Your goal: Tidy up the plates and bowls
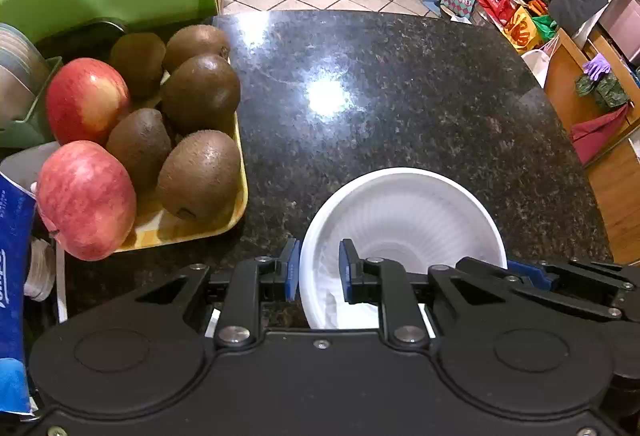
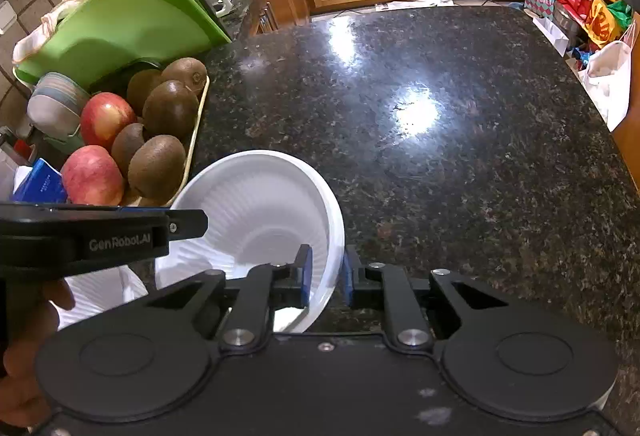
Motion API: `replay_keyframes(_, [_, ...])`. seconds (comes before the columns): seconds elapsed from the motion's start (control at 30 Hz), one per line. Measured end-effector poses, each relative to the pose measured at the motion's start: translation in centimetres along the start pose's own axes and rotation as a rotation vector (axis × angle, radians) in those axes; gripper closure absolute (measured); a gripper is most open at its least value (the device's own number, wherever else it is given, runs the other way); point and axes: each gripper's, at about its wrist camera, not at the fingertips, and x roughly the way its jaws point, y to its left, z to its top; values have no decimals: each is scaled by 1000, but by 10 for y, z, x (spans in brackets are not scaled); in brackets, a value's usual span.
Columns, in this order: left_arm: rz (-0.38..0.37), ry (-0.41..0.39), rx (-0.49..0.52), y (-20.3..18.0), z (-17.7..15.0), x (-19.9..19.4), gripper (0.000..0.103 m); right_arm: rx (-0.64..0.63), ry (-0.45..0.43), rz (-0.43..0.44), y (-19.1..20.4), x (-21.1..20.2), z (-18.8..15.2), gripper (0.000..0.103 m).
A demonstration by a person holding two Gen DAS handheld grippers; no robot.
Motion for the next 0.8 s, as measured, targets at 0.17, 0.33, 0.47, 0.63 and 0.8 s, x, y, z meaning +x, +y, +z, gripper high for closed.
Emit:
replay_keyframes(0.17, [-16, -8, 0, -1, -3, 2, 77, -5, -6, -11, -2, 2, -1, 89])
replay_keyframes(0.33, [-42, -9, 4, 0, -6, 0, 77, -14, -15, -32, -5, 1, -2, 89])
replay_keyframes(0.47, [-52, -22, 6, -5, -8, -5, 77, -10, -22, -34, -8, -5, -3, 89])
replay_keyframes(0.63, [-58, -37, 8, -11, -9, -13, 77, -17, -38, -42, -10, -15, -6, 89])
replay_keyframes(0.8, [-67, -58, 9, -18, -13, -26, 77, -10, -57, -46, -11, -30, -9, 89])
